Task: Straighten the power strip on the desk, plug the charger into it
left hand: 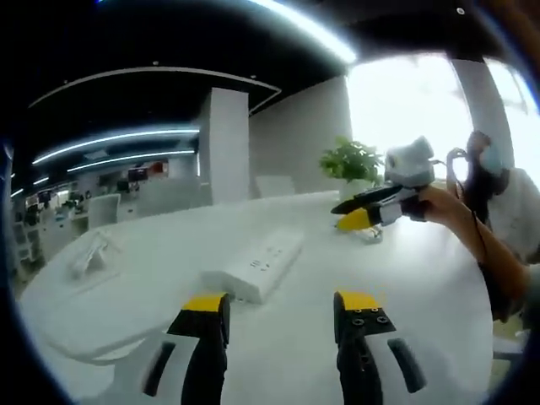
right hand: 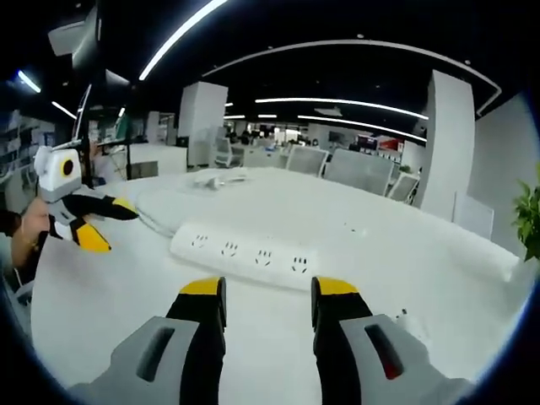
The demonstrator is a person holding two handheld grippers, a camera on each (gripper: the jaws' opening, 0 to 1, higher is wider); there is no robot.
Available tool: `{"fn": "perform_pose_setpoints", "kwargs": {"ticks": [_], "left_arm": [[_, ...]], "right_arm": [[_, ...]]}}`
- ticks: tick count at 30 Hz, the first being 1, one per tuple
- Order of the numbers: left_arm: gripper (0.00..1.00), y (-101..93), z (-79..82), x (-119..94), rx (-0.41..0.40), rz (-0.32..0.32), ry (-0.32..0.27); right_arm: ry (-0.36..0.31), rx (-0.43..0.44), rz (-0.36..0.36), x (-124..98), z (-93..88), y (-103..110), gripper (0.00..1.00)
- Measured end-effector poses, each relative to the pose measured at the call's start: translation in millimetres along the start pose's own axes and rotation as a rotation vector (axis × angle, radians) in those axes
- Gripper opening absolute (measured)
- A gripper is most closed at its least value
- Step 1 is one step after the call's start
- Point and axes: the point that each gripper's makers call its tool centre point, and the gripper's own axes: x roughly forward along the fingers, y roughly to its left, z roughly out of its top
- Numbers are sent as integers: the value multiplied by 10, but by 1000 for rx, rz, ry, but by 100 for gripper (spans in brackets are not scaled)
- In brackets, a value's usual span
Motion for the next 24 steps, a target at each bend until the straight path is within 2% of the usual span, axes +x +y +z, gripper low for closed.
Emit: {"fn": "perform_pose_setpoints", "kwargs": {"ticks": [4,10,12,16,24], "left_arm": [[51,36,9,50,-7,-5,10],[51,67,81,146,-39,-20,-11],[51,113,158,198,-48,-10,-42],[51,141,206,300,-46,-13,-44],[51,187,163,447,-57,-29,-33]], "right_arm": [[17,-19,-2,35,23,-38,39],[30,-13,23,123,115,-102,39],[29,-9,32,172,163,-134,38],[27,-7,41,262,215,-191,38],[69,-55,63,408,67,-200,38]]}}
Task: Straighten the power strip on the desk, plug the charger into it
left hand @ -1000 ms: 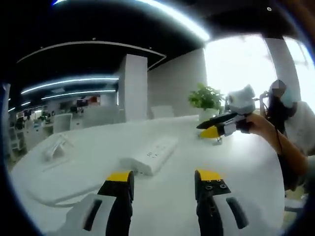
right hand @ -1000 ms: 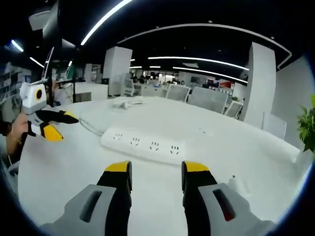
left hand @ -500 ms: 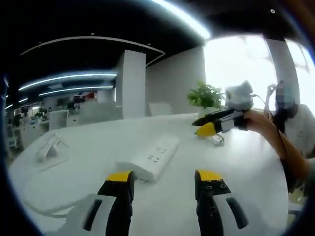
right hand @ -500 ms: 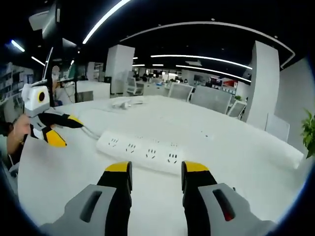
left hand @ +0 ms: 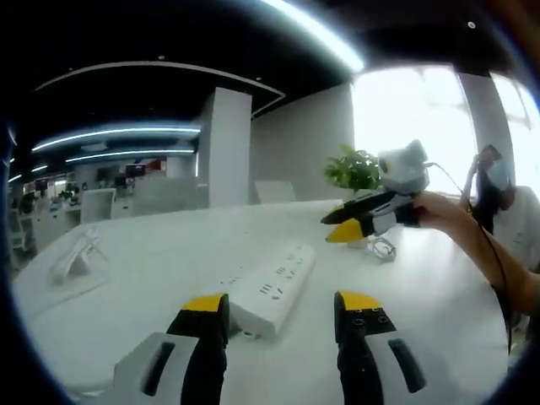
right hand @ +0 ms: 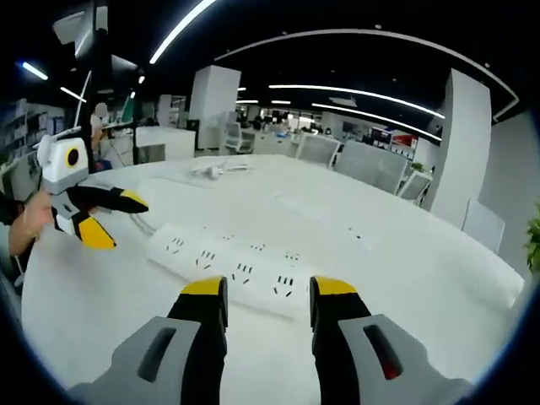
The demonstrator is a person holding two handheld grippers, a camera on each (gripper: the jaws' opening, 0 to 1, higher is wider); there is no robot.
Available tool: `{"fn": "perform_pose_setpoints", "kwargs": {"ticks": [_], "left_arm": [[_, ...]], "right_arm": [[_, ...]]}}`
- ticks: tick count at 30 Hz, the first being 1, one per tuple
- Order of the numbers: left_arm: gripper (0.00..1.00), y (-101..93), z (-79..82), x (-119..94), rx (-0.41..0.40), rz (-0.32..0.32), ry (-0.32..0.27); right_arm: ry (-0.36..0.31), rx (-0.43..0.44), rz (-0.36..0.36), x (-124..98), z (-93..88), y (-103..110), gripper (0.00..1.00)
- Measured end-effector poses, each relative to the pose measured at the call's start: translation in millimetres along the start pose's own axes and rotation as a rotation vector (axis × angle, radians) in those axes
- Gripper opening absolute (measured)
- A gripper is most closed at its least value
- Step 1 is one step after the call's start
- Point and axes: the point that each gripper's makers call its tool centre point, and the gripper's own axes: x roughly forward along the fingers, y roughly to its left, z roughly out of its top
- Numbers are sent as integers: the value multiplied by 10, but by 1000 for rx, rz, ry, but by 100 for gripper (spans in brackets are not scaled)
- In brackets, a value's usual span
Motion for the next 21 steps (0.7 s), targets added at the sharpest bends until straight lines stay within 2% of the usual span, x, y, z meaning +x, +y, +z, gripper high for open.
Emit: {"fn": "perform_pose_setpoints", "kwargs": {"ticks": [4,6,9,15,21], "left_arm": [[52,26,-6,68,-6,-4,-5],[52,28,12,77,-13,-3,-27],[52,56,13,97,5,8,-32],[52,83,-102,100,-22,0,-2],[52,113,-140,86,1,10,4]], "right_arm": [[-27,-9,2,36,39,-33,38],[-73,-22,-21,50,101,-97,37],[-105,-2,-14,67,73,-109,38],[-89,0,13,112,-118,-121,38],[-102,17,11,120,-166,-165,38]]}}
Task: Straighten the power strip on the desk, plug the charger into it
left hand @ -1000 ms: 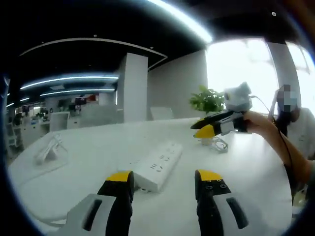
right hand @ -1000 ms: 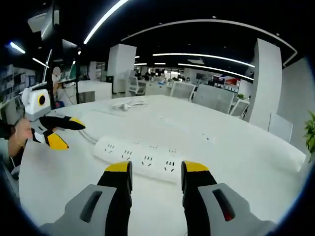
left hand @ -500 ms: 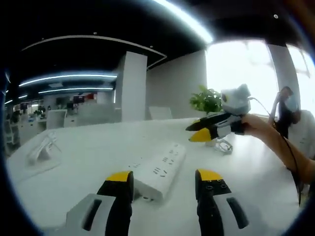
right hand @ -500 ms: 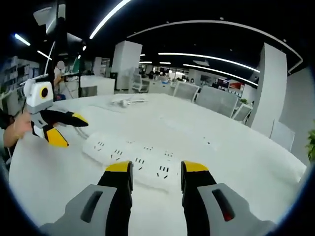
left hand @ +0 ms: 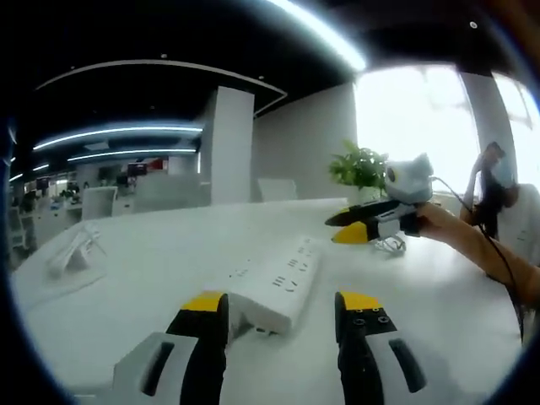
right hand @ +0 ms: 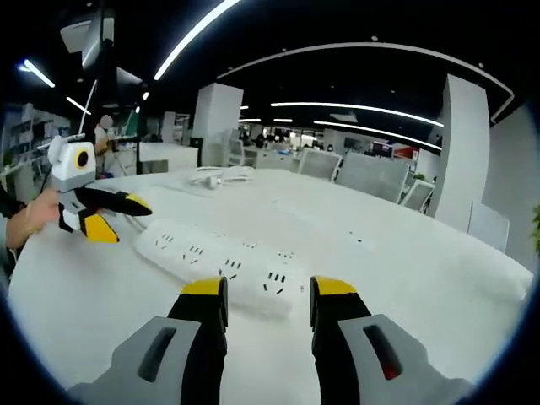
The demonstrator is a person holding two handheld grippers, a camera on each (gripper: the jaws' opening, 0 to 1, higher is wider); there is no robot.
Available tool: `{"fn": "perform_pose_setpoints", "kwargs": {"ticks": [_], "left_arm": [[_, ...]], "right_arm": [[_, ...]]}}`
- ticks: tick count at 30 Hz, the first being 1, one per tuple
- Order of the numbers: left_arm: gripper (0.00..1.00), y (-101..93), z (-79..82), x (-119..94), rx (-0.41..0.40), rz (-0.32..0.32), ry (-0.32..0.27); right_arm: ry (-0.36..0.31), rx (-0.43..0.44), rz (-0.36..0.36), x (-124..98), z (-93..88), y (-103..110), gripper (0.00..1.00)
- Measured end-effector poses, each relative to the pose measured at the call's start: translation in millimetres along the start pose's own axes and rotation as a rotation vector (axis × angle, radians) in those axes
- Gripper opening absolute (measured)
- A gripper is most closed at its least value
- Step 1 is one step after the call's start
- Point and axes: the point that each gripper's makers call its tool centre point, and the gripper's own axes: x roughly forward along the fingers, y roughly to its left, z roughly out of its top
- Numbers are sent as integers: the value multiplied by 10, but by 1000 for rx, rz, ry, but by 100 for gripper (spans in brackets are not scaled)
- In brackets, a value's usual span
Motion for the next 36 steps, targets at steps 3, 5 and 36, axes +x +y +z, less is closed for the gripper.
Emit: {"fn": "perform_pose_setpoints", "kwargs": {"ticks": [3,5,36], "left_arm": [[52,-13,-38,3,-16,-10,10],[52,3,-62,2,-20,-7,18],[51,144,-43,129,-25,-52,53]], "right_arm": [[56,-12,5,46,-153,10,38],[67,-19,8,55,-188,18,38],[39,62,44,152,-260,144,38]]}}
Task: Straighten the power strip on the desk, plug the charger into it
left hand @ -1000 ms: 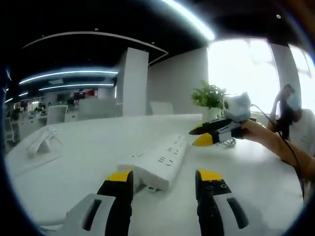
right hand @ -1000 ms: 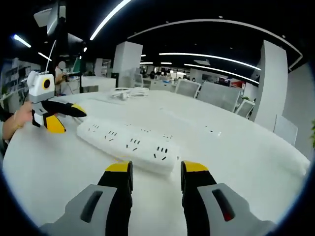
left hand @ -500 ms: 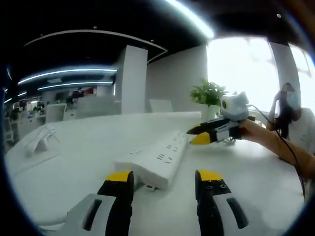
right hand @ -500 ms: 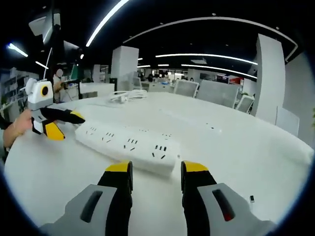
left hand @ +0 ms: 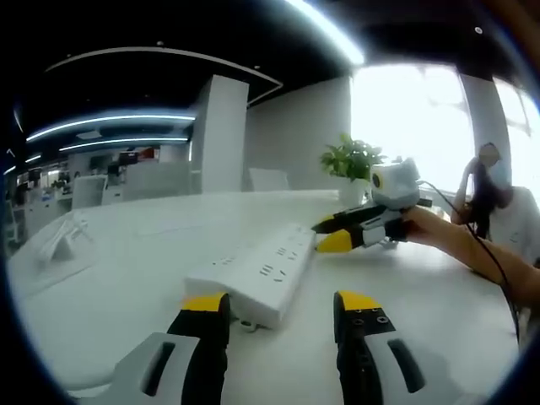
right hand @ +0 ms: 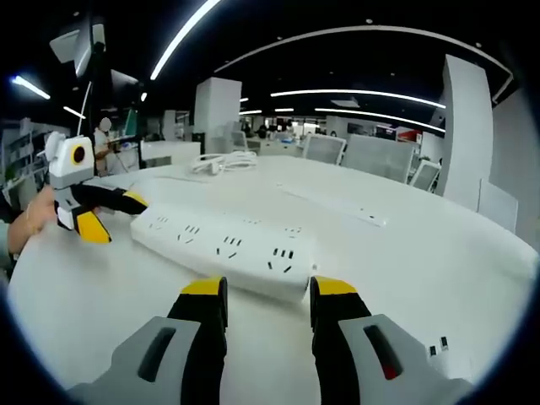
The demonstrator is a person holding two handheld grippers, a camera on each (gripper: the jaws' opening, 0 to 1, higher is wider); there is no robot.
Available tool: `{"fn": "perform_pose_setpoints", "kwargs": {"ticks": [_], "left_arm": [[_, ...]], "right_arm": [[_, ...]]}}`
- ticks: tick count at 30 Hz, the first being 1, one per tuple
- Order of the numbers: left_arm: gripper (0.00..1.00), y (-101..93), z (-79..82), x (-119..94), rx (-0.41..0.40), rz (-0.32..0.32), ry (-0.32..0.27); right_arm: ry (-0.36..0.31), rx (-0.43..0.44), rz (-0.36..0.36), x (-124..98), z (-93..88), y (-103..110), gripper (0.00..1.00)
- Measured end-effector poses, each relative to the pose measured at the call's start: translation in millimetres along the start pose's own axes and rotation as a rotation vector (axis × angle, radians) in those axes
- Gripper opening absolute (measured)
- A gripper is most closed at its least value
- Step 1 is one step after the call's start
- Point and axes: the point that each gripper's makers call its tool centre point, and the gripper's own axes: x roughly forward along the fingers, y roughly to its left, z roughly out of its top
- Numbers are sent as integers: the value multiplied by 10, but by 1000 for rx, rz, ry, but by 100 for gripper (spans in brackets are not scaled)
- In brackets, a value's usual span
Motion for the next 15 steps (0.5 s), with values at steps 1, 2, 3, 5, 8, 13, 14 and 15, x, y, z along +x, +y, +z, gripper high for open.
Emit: {"fn": "perform_pose_setpoints", "kwargs": {"ticks": [1,2,3,5,8,13,14,15], "left_arm": [[51,24,13,3,-7,-2,-3],[51,37,20,3,-12,-3,-4],[51,38,21,1,-15,-4,-4],[50,55,18,3,-26,-8,0],[49,153,53,18,-35,-12,5],[48,375,173,58,-91,-21,-12],[48,415,192,68,-91,-20,-12],[48,440,200,75,-83,-18,-10]], "right_arm": [[-1,0,1,-1,1,7,38],[0,0,0,0,-2,13,38],[3,-2,-1,4,-3,2,37],[4,-3,-2,7,-2,-17,37],[0,3,-10,6,0,-52,35],[-3,7,-10,1,4,-44,35],[-4,10,-10,-1,3,-40,35],[-6,15,-11,-4,3,-34,35]]}}
